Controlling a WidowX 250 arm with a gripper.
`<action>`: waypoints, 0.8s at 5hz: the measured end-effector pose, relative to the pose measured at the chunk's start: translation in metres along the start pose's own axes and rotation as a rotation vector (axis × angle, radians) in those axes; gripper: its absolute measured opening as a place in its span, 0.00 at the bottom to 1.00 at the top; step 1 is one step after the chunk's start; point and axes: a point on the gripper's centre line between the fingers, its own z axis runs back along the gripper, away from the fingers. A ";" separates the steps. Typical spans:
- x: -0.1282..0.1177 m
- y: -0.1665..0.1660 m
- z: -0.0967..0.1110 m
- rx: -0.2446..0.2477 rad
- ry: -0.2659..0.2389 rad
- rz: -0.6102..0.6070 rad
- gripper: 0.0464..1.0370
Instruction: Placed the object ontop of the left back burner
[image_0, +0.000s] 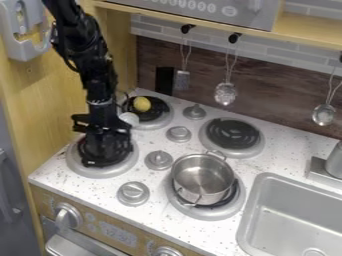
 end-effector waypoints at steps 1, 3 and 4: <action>-0.008 0.006 -0.013 0.000 0.031 0.003 0.25; -0.016 0.009 -0.013 -0.028 0.079 0.003 0.84; -0.012 0.004 0.009 -0.034 0.068 -0.040 0.98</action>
